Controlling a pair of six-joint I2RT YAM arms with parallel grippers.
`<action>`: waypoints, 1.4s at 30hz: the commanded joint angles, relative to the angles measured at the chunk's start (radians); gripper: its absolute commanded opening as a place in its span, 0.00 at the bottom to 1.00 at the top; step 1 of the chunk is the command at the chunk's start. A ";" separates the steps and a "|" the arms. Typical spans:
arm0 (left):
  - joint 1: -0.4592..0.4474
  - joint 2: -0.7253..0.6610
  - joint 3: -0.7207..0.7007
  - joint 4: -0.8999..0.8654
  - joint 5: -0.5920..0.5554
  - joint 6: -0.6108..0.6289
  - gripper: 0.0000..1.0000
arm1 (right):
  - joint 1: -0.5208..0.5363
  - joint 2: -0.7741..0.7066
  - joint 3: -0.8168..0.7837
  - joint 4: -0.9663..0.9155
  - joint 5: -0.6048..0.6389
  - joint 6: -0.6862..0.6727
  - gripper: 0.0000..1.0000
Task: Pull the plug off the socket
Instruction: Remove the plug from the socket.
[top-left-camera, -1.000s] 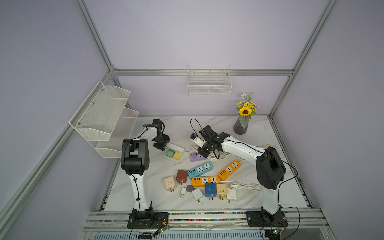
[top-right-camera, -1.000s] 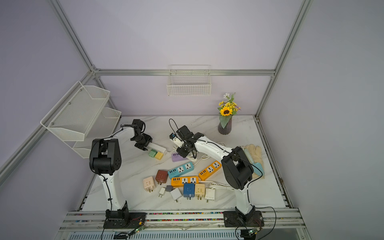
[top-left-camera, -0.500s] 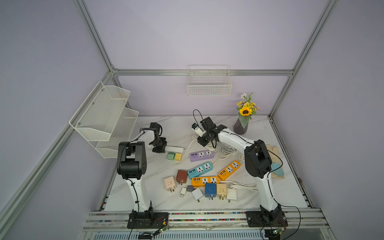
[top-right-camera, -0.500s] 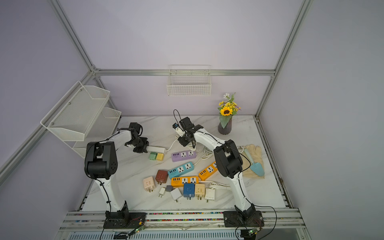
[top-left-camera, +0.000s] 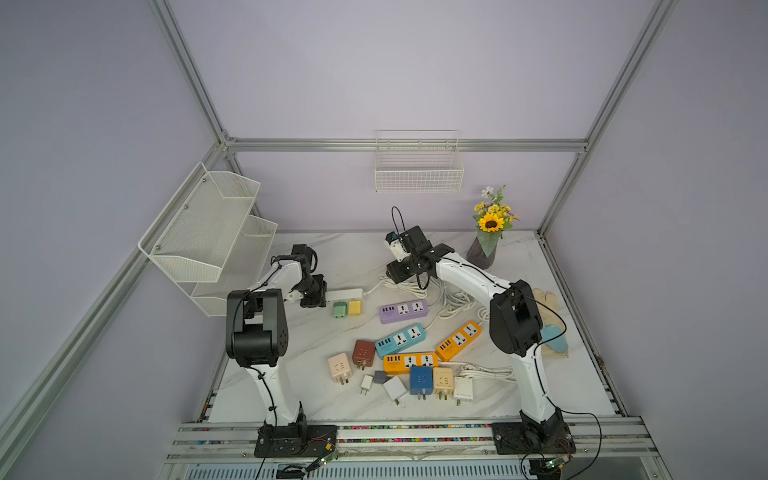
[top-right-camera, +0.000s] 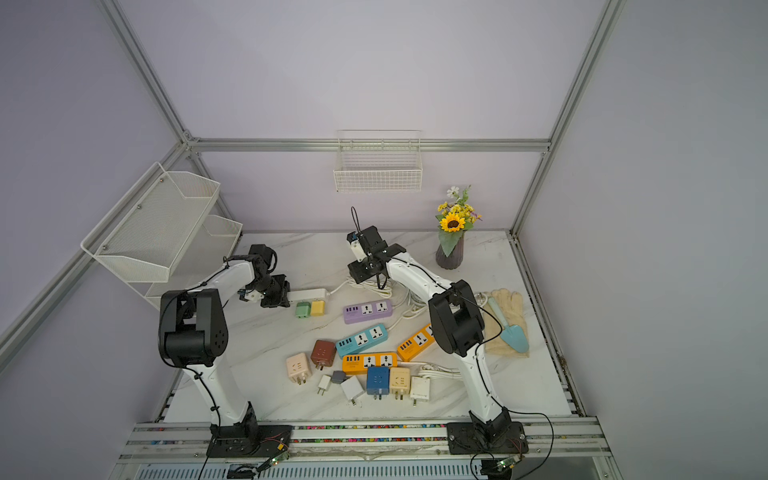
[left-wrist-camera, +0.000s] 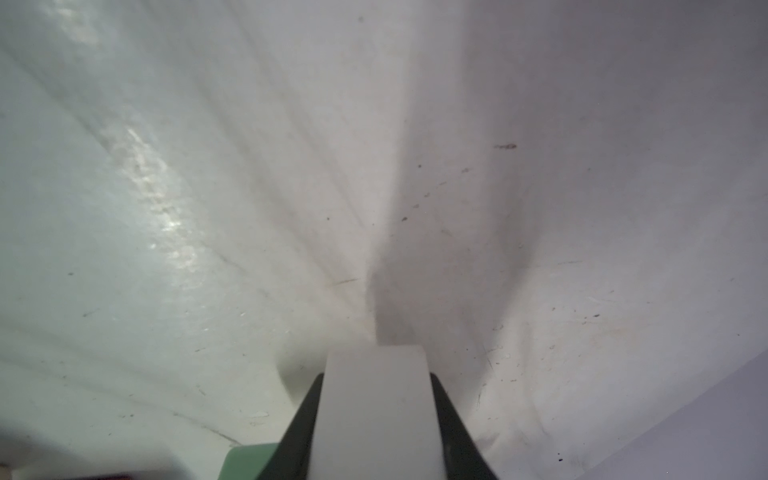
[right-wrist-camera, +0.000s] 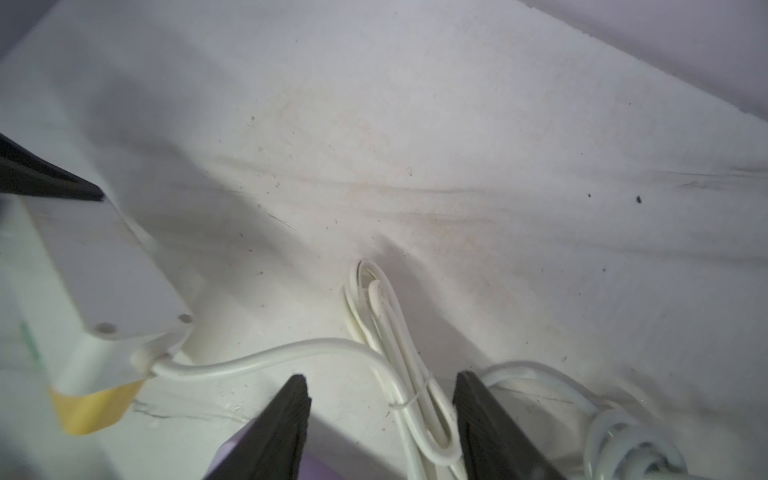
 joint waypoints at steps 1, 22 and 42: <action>0.005 -0.060 0.003 0.021 0.062 -0.086 0.00 | -0.005 -0.122 -0.082 0.065 -0.085 0.177 0.59; 0.005 -0.037 0.014 0.082 0.149 -0.163 0.00 | 0.108 -0.106 -0.413 0.539 -0.335 0.810 0.53; 0.002 -0.027 0.025 0.069 0.157 -0.163 0.00 | 0.121 0.052 -0.307 0.582 -0.385 0.877 0.45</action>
